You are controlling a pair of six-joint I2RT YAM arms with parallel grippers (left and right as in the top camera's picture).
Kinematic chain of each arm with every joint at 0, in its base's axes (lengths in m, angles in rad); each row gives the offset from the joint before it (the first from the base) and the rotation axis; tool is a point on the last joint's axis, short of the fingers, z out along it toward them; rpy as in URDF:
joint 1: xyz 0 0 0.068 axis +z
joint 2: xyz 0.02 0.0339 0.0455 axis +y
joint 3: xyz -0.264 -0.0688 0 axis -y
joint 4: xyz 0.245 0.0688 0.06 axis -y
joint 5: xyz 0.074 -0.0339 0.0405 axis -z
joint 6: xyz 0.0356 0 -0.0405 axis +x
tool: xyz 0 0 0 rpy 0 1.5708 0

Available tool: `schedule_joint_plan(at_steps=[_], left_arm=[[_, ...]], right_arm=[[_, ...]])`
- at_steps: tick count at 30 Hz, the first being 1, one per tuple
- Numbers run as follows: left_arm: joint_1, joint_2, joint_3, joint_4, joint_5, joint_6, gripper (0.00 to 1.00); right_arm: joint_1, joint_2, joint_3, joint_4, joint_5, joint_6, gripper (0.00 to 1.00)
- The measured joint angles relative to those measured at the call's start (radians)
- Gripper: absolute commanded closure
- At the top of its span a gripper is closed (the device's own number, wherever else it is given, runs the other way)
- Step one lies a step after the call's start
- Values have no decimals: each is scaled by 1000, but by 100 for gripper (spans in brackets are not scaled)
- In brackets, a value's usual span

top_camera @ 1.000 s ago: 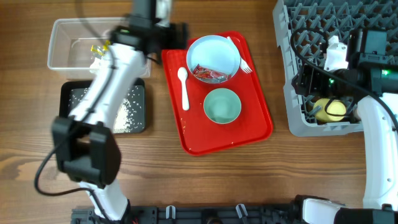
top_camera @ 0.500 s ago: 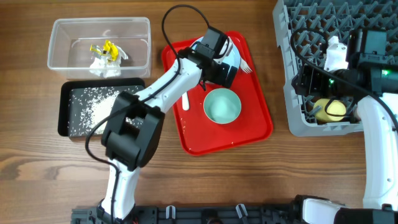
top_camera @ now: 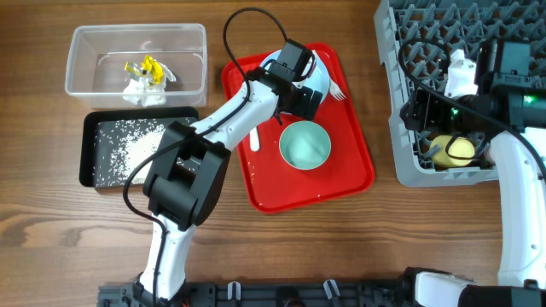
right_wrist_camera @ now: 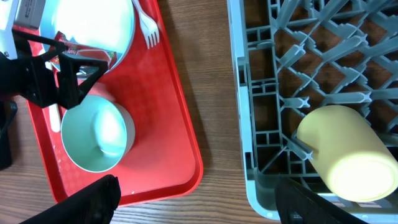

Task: Sort waste into correct bins and load items into the dishwasher rack

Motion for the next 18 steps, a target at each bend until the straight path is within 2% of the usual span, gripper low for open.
schedule_joint_plan(at_steps=[11,14,18], left_arm=[[0,0,0,0,0,0,6],[0,0,0,0,-1,0,15],[0,0,0,2,-16,5,18]], right_arm=[[0,0,0,0,0,-11,16],[0,0,0,0,0,-12,16],[0,0,0,0,0,-15,16]])
